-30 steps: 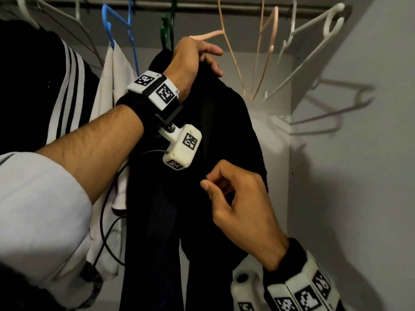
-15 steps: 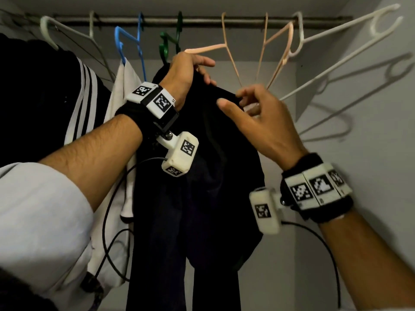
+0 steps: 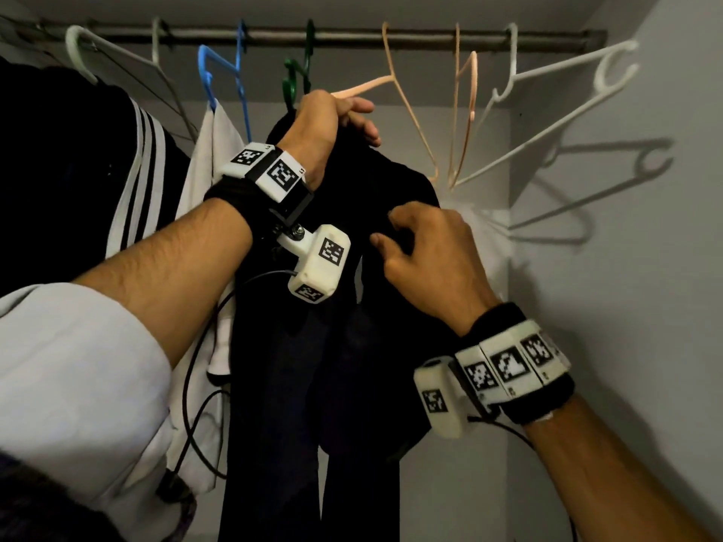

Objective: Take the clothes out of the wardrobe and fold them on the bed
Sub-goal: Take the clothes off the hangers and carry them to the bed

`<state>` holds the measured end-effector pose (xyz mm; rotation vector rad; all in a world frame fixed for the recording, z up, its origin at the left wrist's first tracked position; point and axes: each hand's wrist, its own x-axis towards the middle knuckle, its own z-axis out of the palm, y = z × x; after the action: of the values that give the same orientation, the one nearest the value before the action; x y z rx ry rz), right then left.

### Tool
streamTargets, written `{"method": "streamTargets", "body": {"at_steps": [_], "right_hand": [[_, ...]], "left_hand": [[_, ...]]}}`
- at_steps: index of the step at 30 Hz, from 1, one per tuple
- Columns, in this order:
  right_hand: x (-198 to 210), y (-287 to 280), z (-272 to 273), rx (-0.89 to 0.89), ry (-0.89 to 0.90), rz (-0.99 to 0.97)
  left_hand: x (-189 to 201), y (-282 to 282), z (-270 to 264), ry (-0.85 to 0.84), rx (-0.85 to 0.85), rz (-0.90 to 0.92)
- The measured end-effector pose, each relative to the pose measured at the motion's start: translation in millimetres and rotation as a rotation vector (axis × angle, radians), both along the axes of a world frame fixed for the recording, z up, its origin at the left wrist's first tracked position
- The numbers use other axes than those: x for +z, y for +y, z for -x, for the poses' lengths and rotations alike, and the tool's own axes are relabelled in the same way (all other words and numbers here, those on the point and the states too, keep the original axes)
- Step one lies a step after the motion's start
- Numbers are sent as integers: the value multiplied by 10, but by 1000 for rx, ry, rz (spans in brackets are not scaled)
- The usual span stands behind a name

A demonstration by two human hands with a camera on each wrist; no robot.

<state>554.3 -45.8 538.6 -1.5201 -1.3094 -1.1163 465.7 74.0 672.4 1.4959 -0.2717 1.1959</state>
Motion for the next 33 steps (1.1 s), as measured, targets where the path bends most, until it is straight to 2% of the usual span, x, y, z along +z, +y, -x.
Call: {"method": "streamTargets", "body": {"at_steps": [6,10,14,19,23,25,28,33], "right_hand": [[-703,-166,-9,132,-44,49],[-882,-260,-61,166,-100,110],[-653,-328,-22,127,-97,144],[26,-349,158,48,38,-92],[594,-165,245,-184,-13,53],[737,-38,286,-279,-49,127],[666,44,323,-296,-28,128],[205,-42,292,-273,-47,83]], "left_hand": [[0,79,-6,0,-4,20],[-2,96,17,-17,-3,37],[4,100,83,-7,-15,52],[-17,97,140,50,28,26],[-28,100,104,64,71,1],[-33,79,99,65,55,20],[-47,53,93,63,26,36],[-43,83,32,29,-27,64]]}}
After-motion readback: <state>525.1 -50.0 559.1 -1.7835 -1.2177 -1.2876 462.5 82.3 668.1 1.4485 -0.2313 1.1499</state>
